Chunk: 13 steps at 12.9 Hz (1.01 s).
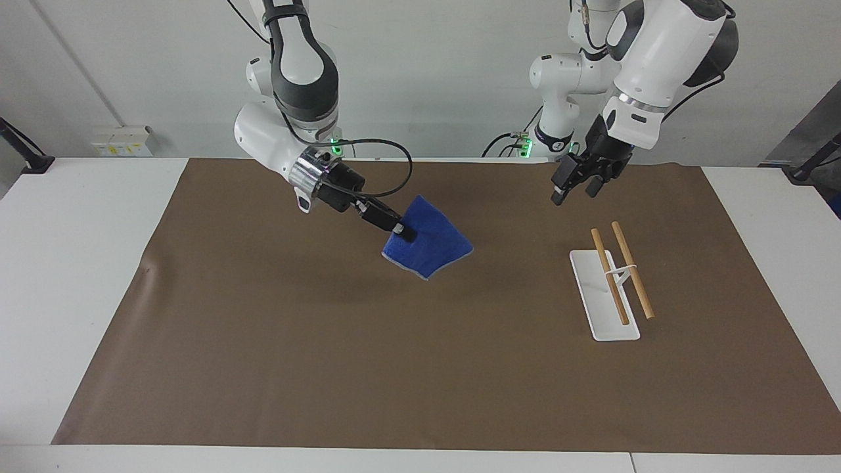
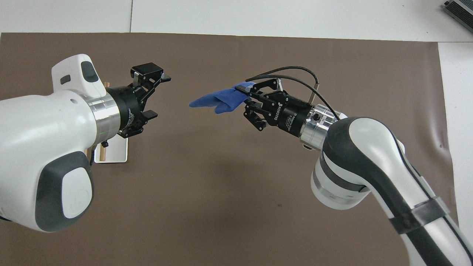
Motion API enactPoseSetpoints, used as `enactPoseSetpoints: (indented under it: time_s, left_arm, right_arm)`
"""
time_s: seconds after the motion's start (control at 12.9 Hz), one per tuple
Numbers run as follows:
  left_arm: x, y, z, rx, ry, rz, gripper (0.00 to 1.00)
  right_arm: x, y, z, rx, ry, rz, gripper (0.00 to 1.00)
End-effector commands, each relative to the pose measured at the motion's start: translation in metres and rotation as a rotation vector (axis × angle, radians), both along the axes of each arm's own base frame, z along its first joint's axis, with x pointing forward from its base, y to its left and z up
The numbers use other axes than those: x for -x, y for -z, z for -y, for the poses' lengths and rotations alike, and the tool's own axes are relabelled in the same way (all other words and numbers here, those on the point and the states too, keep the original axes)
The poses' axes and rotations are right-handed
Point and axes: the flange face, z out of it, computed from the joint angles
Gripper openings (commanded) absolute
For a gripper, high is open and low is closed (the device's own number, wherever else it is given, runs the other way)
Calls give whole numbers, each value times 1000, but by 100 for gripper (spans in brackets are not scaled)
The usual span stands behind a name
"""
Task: Right arm passes towel to left arm to hang
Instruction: 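Carry the towel with the right gripper while the left gripper approaches it, then close the left gripper on the towel's free end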
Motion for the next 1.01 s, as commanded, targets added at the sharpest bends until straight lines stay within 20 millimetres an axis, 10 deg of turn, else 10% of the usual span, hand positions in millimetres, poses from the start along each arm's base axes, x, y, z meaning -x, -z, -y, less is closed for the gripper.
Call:
enactPoseSetpoints:
  time_s: [0.0,0.62,0.93]
  left_arm:
    - [1,16,5,45,-52,14,100]
    - [-20,60,34,135,-119,37,96]
    - [-20,61,34,126,-107,37,46]
  right_arm:
    - [8,6,-14,-70,58,-59,0]
    - [17,3,-31,-156,99,-98,0]
    - [16,3,-30,-154,99,-95,0]
